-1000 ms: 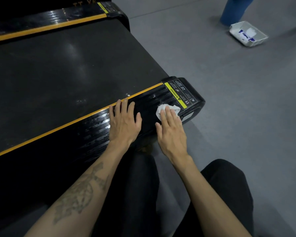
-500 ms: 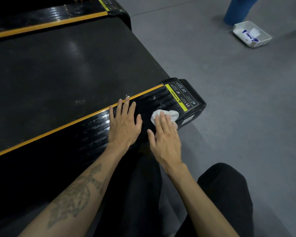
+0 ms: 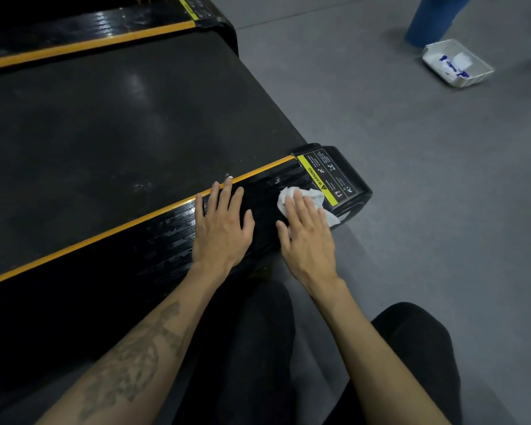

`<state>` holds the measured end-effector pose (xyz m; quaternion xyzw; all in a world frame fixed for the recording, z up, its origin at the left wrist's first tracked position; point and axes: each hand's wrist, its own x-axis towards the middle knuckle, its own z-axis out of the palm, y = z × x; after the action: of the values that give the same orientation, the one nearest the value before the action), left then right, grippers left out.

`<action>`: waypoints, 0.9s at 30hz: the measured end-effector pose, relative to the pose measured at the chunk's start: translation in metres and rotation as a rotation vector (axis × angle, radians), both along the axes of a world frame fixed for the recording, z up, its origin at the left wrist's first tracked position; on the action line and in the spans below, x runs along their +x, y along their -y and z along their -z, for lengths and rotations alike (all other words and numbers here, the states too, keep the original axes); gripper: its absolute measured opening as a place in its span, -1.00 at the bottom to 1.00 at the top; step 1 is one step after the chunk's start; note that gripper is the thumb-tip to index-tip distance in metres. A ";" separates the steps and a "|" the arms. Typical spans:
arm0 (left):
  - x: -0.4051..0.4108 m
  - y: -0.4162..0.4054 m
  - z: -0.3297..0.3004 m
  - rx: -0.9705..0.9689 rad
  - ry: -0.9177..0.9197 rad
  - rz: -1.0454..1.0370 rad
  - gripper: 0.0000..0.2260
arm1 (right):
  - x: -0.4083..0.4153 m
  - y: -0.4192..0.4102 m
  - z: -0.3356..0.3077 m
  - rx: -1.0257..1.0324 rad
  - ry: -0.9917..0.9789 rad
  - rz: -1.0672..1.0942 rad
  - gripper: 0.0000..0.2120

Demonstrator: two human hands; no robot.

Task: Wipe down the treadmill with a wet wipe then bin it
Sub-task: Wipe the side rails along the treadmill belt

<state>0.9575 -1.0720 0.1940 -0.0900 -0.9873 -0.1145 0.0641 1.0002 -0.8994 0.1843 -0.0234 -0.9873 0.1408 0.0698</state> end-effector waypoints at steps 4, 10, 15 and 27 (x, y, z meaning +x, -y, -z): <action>0.001 0.000 0.000 -0.007 -0.004 -0.009 -0.50 | 0.017 0.021 0.002 -0.009 0.003 0.064 -0.37; -0.001 -0.001 -0.002 -0.011 -0.004 -0.007 -0.51 | -0.011 0.009 -0.001 0.020 0.007 -0.011 -0.37; -0.001 -0.001 -0.001 -0.009 -0.013 -0.014 -0.51 | 0.005 0.024 0.001 -0.021 0.001 0.067 -0.36; -0.003 -0.001 0.000 -0.002 -0.003 -0.024 -0.50 | -0.014 0.024 -0.002 0.024 0.006 -0.069 -0.43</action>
<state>0.9541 -1.0711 0.1936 -0.0786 -0.9883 -0.1124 0.0669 0.9864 -0.9235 0.1866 0.0108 -0.9893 0.1313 0.0621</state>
